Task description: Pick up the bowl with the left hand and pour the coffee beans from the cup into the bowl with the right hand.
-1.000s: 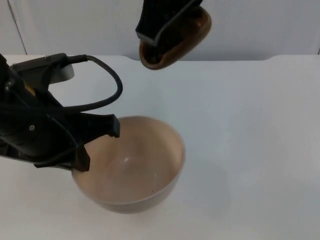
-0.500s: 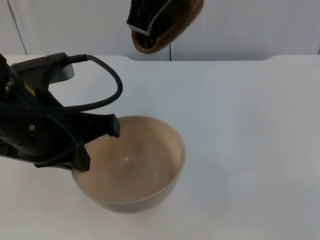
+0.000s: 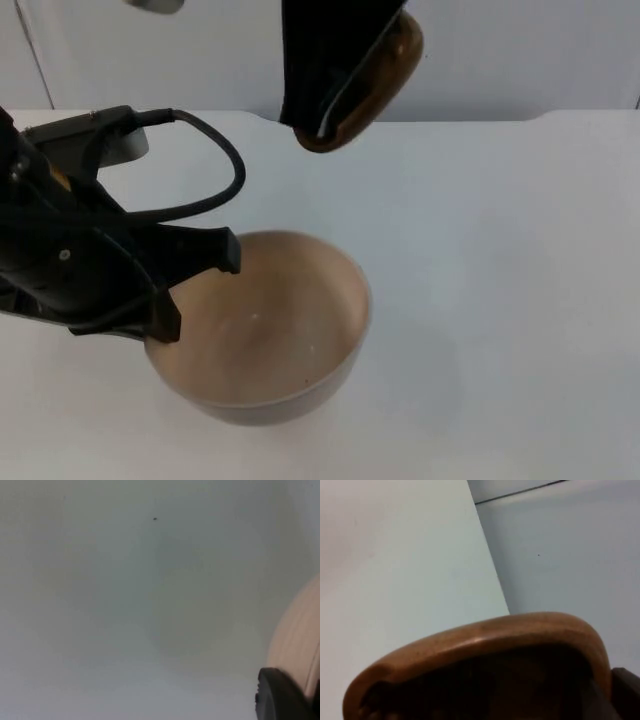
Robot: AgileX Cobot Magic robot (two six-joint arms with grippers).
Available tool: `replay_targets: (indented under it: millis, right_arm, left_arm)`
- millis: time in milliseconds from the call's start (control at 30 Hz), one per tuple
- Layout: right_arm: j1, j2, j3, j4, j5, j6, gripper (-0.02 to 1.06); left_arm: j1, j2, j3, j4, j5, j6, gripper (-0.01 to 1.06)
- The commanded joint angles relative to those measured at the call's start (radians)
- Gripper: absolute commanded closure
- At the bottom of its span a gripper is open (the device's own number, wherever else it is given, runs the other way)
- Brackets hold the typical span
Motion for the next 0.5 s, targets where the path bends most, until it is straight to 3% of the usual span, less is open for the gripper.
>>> replay_targets:
  millis: [0,167,467]
  right_arm:
    - [0.021,-0.01,0.016,-0.065,-0.003,0.043,1.04]
    - [0.068,-0.01,0.069,-0.186,-0.003,0.089,1.04]
    - [0.1,-0.01,0.132,-0.321,-0.003,0.118,1.04]
  left_arm:
    - [-0.006,0.002,-0.009,-0.014,-0.006,0.002,1.05]
    - [-0.006,0.002,-0.009,-0.014,-0.009,0.002,1.05]
    - [-0.006,0.002,-0.009,-0.016,-0.008,0.002,1.05]
